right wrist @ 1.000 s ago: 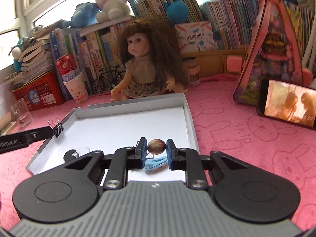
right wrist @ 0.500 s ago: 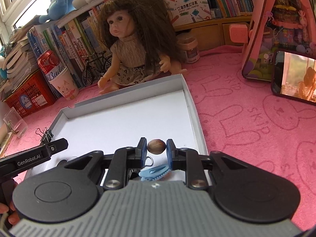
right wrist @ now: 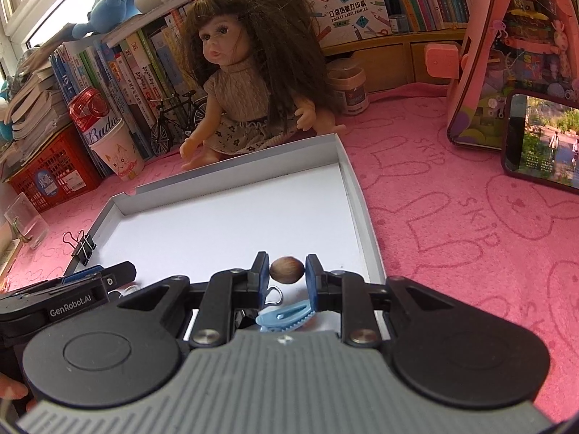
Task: Organize rigid objects
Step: 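Open the left tool to drop the red stick while the right tool releases the nut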
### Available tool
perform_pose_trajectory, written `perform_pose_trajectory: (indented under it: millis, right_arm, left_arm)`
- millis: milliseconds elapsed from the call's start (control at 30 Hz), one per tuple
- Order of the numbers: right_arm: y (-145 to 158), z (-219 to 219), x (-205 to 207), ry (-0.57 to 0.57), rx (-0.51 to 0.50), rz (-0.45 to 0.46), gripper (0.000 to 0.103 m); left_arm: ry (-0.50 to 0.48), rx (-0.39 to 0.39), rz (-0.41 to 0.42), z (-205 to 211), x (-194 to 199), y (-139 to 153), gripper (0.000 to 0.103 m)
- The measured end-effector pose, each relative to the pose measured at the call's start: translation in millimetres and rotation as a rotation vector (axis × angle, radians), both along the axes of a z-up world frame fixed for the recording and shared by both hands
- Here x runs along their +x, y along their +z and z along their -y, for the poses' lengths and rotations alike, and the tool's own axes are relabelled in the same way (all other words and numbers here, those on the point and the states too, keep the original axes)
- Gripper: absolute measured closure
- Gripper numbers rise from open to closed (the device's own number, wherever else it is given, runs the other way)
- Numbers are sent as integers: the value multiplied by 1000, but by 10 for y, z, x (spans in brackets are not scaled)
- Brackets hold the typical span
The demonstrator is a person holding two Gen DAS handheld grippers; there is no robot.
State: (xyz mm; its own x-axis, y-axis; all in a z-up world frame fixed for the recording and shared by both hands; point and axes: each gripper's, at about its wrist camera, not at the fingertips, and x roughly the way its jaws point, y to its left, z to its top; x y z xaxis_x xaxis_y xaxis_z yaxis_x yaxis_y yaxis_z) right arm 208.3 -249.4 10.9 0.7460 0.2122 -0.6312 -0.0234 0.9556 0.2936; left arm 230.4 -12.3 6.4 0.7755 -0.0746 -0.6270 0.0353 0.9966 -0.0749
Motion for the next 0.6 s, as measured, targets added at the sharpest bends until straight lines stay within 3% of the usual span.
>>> perform_pose_trajectory:
  millis: [133,167,200,367,600]
  right_arm:
    - [6,17,-24,1,10,4,69]
    - [12,22,-40,3,13,9,62]
    - [20,26,-58,6,12,15,54]
    - [69,13,-167,20,-16,51,45]
    - [149,-11,-393,46,-28,107,29]
  left_arm:
    - [-4,1,6,-3,-42,6,61]
    - [-5,4,11,-4,-62,16,60]
    - [-9,6,15,-5,-80,27,56]
    - [-21,24,62,0,-228,131,32]
    - [-68,22,117,6,-537,270,25]
